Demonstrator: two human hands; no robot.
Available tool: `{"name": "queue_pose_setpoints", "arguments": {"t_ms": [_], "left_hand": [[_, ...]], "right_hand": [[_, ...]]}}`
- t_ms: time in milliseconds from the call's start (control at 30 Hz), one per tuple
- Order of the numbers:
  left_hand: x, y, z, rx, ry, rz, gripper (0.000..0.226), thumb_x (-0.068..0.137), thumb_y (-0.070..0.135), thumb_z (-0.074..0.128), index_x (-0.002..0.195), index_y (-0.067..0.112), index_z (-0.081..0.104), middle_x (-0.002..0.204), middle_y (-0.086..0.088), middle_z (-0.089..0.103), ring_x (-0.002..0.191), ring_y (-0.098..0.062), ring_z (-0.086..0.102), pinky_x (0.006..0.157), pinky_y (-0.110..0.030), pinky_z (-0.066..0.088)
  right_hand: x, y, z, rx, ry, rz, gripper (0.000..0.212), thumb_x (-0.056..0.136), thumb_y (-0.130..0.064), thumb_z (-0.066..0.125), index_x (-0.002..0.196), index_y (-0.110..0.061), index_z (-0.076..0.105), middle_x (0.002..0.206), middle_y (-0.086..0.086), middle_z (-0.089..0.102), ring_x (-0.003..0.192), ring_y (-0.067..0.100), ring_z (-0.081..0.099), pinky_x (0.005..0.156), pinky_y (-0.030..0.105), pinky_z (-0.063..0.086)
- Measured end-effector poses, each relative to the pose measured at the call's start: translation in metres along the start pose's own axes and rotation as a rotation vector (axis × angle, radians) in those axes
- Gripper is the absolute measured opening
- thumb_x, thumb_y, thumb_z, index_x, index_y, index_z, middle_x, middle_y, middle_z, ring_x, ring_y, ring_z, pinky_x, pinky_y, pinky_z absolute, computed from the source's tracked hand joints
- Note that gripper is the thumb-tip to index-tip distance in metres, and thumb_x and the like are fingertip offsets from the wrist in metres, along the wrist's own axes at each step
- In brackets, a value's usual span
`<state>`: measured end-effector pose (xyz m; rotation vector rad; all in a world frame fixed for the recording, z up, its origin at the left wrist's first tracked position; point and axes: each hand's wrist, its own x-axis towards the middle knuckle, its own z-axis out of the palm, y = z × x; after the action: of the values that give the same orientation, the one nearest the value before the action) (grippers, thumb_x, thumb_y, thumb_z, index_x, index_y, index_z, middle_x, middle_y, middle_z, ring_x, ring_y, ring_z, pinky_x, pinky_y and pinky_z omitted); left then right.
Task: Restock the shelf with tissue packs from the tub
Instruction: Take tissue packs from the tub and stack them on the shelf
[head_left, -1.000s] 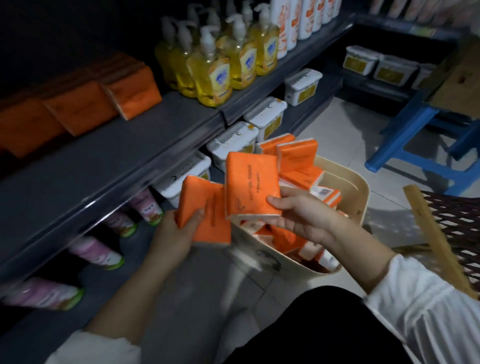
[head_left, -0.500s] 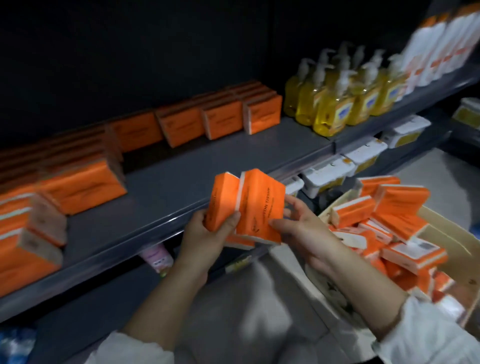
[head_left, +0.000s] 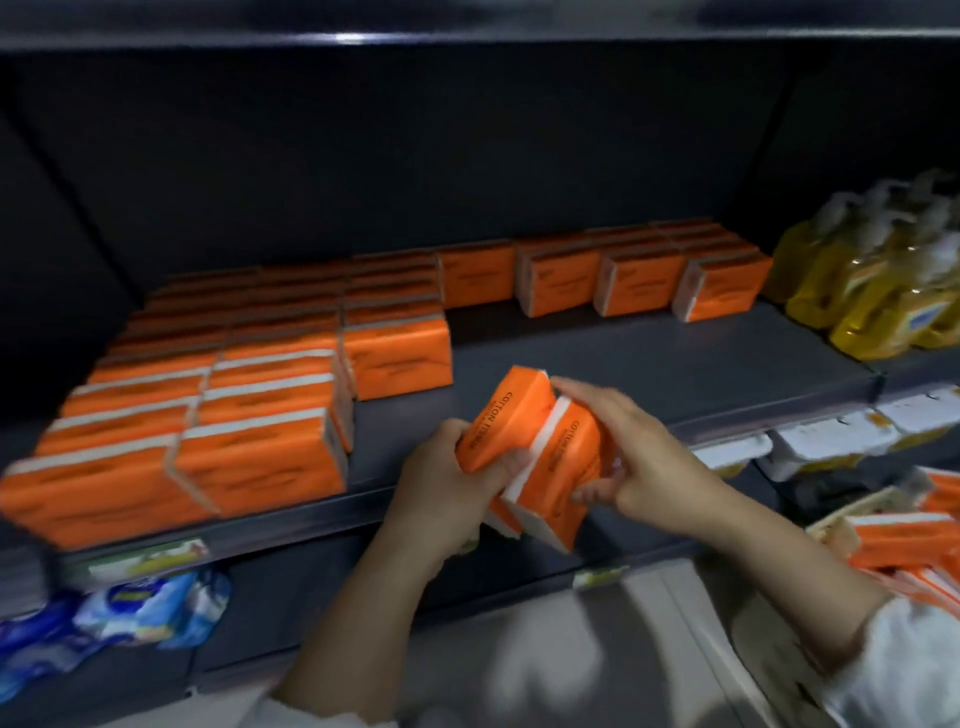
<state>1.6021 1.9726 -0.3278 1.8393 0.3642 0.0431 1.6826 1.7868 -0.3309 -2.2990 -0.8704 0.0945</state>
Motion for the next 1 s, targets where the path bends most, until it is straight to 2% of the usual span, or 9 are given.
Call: {"name": "queue_pose_setpoints", "arguments": {"t_ms": [100, 233, 367, 467, 500, 567, 667, 833, 1000], "left_hand": [[0.003, -0.001, -0.019, 0.034, 0.153, 0.048, 0.022, 0.078, 0.037, 0.071, 0.09, 0.024, 0.058, 0.083, 0.009, 0.065, 0.075, -0.001, 0.061, 0.06, -0.018, 0.047], [0.009, 0.005, -0.05, -0.003, 0.545, 0.157, 0.02, 0.08, 0.038, 0.067, 0.088, 0.023, 0.057, 0.075, 0.014, 0.057, 0.067, 0.006, 0.051, 0.056, -0.007, 0.035], [0.008, 0.011, -0.074, -0.209, 0.837, 0.168, 0.019, 0.086, 0.036, 0.063, 0.094, 0.022, 0.053, 0.077, 0.015, 0.055, 0.067, 0.004, 0.051, 0.057, 0.0, 0.034], [0.01, 0.007, -0.093, -0.292, 0.979, 0.145, 0.023, 0.085, 0.041, 0.062, 0.1, 0.027, 0.05, 0.088, 0.013, 0.057, 0.079, 0.001, 0.054, 0.073, -0.004, 0.039], [0.011, 0.003, -0.098, -0.306, 1.005, 0.131, 0.023, 0.084, 0.044, 0.061, 0.098, 0.029, 0.05, 0.096, 0.008, 0.06, 0.086, -0.006, 0.057, 0.082, -0.016, 0.044], [0.013, -0.001, -0.107, -0.341, 1.009, 0.095, 0.016, 0.083, 0.045, 0.059, 0.09, 0.035, 0.05, 0.108, 0.0, 0.061, 0.093, -0.015, 0.058, 0.079, -0.03, 0.046], [0.013, -0.004, -0.113, -0.389, 0.97, 0.068, 0.009, 0.085, 0.041, 0.058, 0.087, 0.035, 0.052, 0.107, -0.002, 0.061, 0.088, -0.013, 0.059, 0.067, -0.025, 0.043], [0.015, -0.003, -0.114, -0.389, 0.935, 0.079, 0.015, 0.087, 0.04, 0.058, 0.095, 0.027, 0.057, 0.09, 0.009, 0.062, 0.075, 0.001, 0.057, 0.06, -0.015, 0.039], [0.015, -0.001, -0.11, -0.35, 0.878, 0.11, 0.021, 0.085, 0.043, 0.06, 0.102, 0.032, 0.057, 0.086, 0.016, 0.062, 0.078, 0.003, 0.059, 0.07, -0.022, 0.045]], "right_hand": [[0.022, -0.012, 0.006, 0.05, 0.019, 0.027, 0.092, 0.053, -0.013, 0.088, 0.12, -0.046, 0.035, 0.12, -0.01, 0.046, 0.106, 0.003, 0.047, 0.089, 0.009, 0.034], [0.047, -0.018, 0.021, 0.33, 0.134, 0.108, 0.061, 0.066, -0.011, 0.082, 0.102, -0.038, 0.041, 0.094, -0.007, 0.051, 0.081, 0.006, 0.052, 0.077, 0.028, 0.047], [0.076, -0.024, 0.043, 0.366, 0.192, 0.165, 0.051, 0.078, -0.007, 0.072, 0.106, -0.029, 0.036, 0.098, -0.003, 0.05, 0.091, 0.014, 0.053, 0.081, 0.031, 0.047], [0.101, -0.033, 0.062, 0.321, 0.19, 0.161, 0.052, 0.078, -0.008, 0.072, 0.107, -0.029, 0.034, 0.114, 0.007, 0.048, 0.103, 0.019, 0.051, 0.091, 0.035, 0.045], [0.108, -0.035, 0.068, 0.296, 0.193, 0.156, 0.053, 0.078, -0.008, 0.072, 0.107, -0.029, 0.034, 0.117, 0.008, 0.047, 0.104, 0.018, 0.05, 0.093, 0.034, 0.044], [0.122, -0.041, 0.077, 0.242, 0.2, 0.139, 0.053, 0.077, -0.009, 0.073, 0.109, -0.027, 0.034, 0.118, 0.005, 0.045, 0.103, 0.014, 0.046, 0.093, 0.029, 0.039], [0.134, -0.048, 0.089, 0.162, 0.183, 0.135, 0.056, 0.078, -0.012, 0.073, 0.121, -0.02, 0.037, 0.119, 0.002, 0.037, 0.107, 0.014, 0.043, 0.093, 0.024, 0.034], [0.134, -0.054, 0.106, -0.07, 0.266, 0.128, 0.07, 0.078, -0.022, 0.074, 0.136, -0.017, 0.035, 0.125, 0.006, 0.027, 0.12, 0.024, 0.039, 0.096, 0.04, 0.044], [0.129, -0.057, 0.107, -0.038, 0.339, 0.136, 0.077, 0.076, -0.024, 0.076, 0.139, -0.022, 0.031, 0.121, 0.003, 0.027, 0.114, 0.023, 0.044, 0.092, 0.04, 0.048]]}}
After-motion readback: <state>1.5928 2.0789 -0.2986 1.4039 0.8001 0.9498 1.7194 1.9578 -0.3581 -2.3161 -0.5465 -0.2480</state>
